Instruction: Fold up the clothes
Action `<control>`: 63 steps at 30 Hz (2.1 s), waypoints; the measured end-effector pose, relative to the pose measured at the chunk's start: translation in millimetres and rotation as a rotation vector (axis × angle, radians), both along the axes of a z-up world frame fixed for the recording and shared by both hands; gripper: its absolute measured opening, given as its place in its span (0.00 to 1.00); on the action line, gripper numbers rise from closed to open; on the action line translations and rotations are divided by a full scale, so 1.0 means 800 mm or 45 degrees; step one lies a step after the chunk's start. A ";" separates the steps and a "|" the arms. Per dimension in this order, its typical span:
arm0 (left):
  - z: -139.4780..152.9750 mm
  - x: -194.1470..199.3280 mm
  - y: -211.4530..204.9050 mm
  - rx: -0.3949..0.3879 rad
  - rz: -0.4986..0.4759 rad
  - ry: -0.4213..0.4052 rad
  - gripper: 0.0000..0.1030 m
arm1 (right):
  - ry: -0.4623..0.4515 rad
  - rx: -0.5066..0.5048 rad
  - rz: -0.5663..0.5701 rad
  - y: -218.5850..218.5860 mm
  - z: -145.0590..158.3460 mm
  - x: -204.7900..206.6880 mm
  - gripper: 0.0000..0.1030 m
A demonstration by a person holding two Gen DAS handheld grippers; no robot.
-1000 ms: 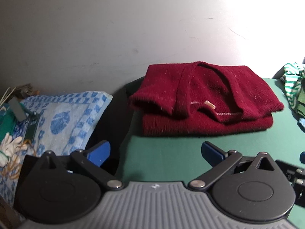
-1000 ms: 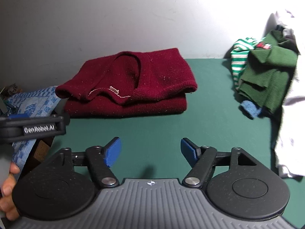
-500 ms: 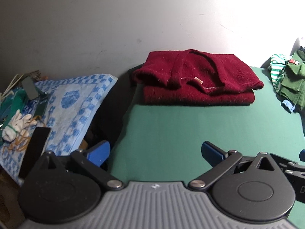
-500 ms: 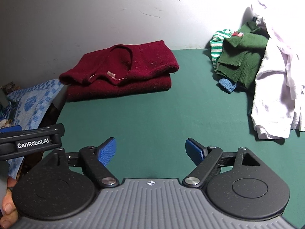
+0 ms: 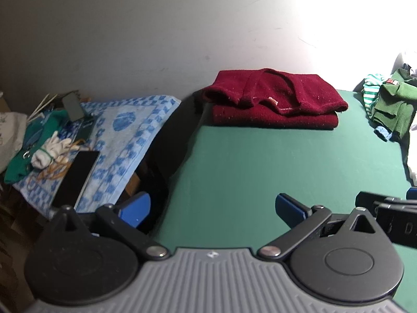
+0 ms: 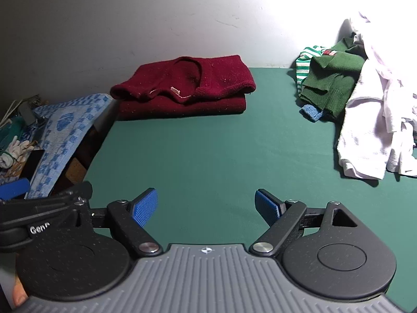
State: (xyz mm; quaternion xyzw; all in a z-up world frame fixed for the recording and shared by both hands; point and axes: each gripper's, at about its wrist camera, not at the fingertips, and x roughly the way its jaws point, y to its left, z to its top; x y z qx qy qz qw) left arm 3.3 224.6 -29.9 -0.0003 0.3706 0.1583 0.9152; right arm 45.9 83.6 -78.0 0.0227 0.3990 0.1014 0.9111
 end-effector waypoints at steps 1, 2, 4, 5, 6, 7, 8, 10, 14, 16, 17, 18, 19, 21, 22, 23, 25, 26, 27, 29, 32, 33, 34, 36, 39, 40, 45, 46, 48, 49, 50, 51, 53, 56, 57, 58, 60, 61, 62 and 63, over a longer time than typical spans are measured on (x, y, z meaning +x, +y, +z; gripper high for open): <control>0.001 -0.006 -0.003 0.005 0.013 -0.002 1.00 | -0.005 -0.007 0.006 -0.001 0.002 -0.004 0.82; 0.002 -0.012 -0.007 0.013 0.025 -0.007 1.00 | -0.010 -0.018 0.012 -0.002 0.004 -0.008 0.82; 0.003 -0.025 -0.014 0.029 0.049 -0.017 1.00 | -0.024 -0.043 0.024 -0.002 0.007 -0.018 0.82; 0.004 -0.031 -0.017 0.037 0.061 -0.023 1.00 | -0.034 -0.056 0.032 -0.003 0.009 -0.023 0.82; 0.004 -0.037 -0.020 0.039 0.071 -0.028 1.00 | -0.044 -0.069 0.040 -0.003 0.010 -0.028 0.82; 0.004 -0.043 -0.023 0.036 0.079 -0.032 1.00 | -0.057 -0.087 0.052 -0.003 0.010 -0.034 0.82; 0.004 -0.048 -0.027 0.031 0.084 -0.030 1.00 | -0.065 -0.099 0.059 -0.002 0.011 -0.038 0.82; 0.006 -0.057 -0.032 0.028 0.095 -0.026 1.00 | -0.071 -0.107 0.062 -0.003 0.013 -0.046 0.82; 0.018 -0.067 -0.033 0.075 0.090 -0.034 1.00 | -0.078 -0.094 0.046 0.000 0.020 -0.055 0.82; 0.025 -0.068 -0.030 0.099 0.078 -0.044 1.00 | -0.080 -0.079 0.032 0.003 0.025 -0.057 0.82; 0.027 -0.068 -0.028 0.108 0.070 -0.041 1.00 | -0.081 -0.071 0.025 0.004 0.027 -0.058 0.82; 0.028 -0.068 -0.025 0.108 0.058 -0.039 1.00 | -0.082 -0.064 0.018 0.005 0.030 -0.059 0.82; 0.030 -0.069 -0.023 0.106 0.045 -0.043 1.00 | -0.083 -0.056 0.011 0.007 0.032 -0.061 0.82; 0.030 -0.068 -0.016 0.096 0.026 -0.045 1.00 | -0.094 -0.065 0.000 0.014 0.034 -0.063 0.82; 0.030 -0.067 -0.012 0.088 0.014 -0.042 1.00 | -0.098 -0.067 -0.009 0.017 0.035 -0.064 0.82; 0.029 -0.065 -0.008 0.078 0.001 -0.039 1.00 | -0.101 -0.065 -0.022 0.019 0.035 -0.065 0.82; 0.028 -0.064 0.002 0.051 -0.017 -0.048 1.00 | -0.103 -0.059 -0.045 0.024 0.035 -0.067 0.82; 0.027 -0.064 0.007 0.027 -0.019 -0.050 1.00 | -0.100 -0.053 -0.051 0.026 0.034 -0.067 0.82; 0.026 -0.063 0.012 0.001 -0.019 -0.046 1.00 | -0.095 -0.053 -0.059 0.028 0.033 -0.067 0.82; 0.024 -0.062 0.020 -0.042 -0.036 -0.030 1.00 | -0.079 -0.057 -0.076 0.032 0.032 -0.067 0.82; 0.023 -0.061 0.026 -0.038 -0.049 -0.032 1.00 | -0.072 -0.041 -0.104 0.037 0.034 -0.070 0.82; 0.023 -0.061 0.027 -0.033 -0.050 -0.035 1.00 | -0.064 -0.039 -0.105 0.038 0.035 -0.069 0.82; 0.024 -0.061 0.027 -0.032 -0.052 -0.038 1.00 | -0.057 -0.039 -0.109 0.040 0.036 -0.069 0.82; 0.025 -0.059 0.029 -0.030 -0.052 -0.038 1.00 | -0.057 -0.041 -0.122 0.040 0.037 -0.068 0.82; 0.027 -0.056 0.031 -0.023 -0.027 -0.036 1.00 | -0.060 -0.060 -0.138 0.041 0.036 -0.064 0.82; 0.027 -0.056 0.032 -0.019 -0.016 -0.039 1.00 | -0.060 -0.062 -0.139 0.041 0.036 -0.063 0.82; 0.029 -0.051 0.033 0.020 0.016 -0.052 1.00 | -0.044 -0.069 -0.141 0.040 0.031 -0.055 0.82; 0.030 -0.050 0.034 0.017 0.018 -0.052 1.00 | -0.040 -0.071 -0.139 0.040 0.030 -0.053 0.82; 0.031 -0.049 0.035 0.004 0.018 -0.062 1.00 | -0.031 -0.074 -0.130 0.041 0.029 -0.051 0.82; 0.032 -0.049 0.035 0.006 0.021 -0.064 1.00 | -0.029 -0.077 -0.127 0.041 0.028 -0.049 0.82; 0.032 -0.047 0.034 0.014 0.027 -0.063 1.00 | -0.030 -0.082 -0.123 0.042 0.028 -0.049 0.82; 0.032 -0.046 0.033 0.021 0.033 -0.061 1.00 | -0.031 -0.086 -0.120 0.042 0.028 -0.048 0.82; 0.032 -0.044 0.032 0.027 0.039 -0.056 1.00 | -0.034 -0.092 -0.113 0.042 0.028 -0.046 0.82; 0.031 -0.041 0.030 0.026 0.043 -0.050 1.00 | -0.034 -0.092 -0.106 0.042 0.027 -0.043 0.82; 0.030 -0.041 0.029 0.026 0.042 -0.048 1.00 | -0.031 -0.089 -0.104 0.041 0.026 -0.043 0.82; 0.030 -0.040 0.028 0.027 0.041 -0.047 1.00 | -0.029 -0.084 -0.102 0.041 0.026 -0.042 0.82; 0.029 -0.039 0.025 0.032 0.036 -0.047 1.00 | -0.024 -0.075 -0.099 0.039 0.024 -0.040 0.82; 0.029 -0.039 0.024 0.033 0.031 -0.048 1.00 | -0.022 -0.072 -0.098 0.039 0.024 -0.040 0.82; 0.028 -0.038 0.023 0.033 0.026 -0.048 1.00 | -0.020 -0.071 -0.097 0.039 0.023 -0.039 0.82; 0.028 -0.038 0.021 0.033 0.021 -0.049 1.00 | -0.018 -0.070 -0.098 0.038 0.023 -0.039 0.82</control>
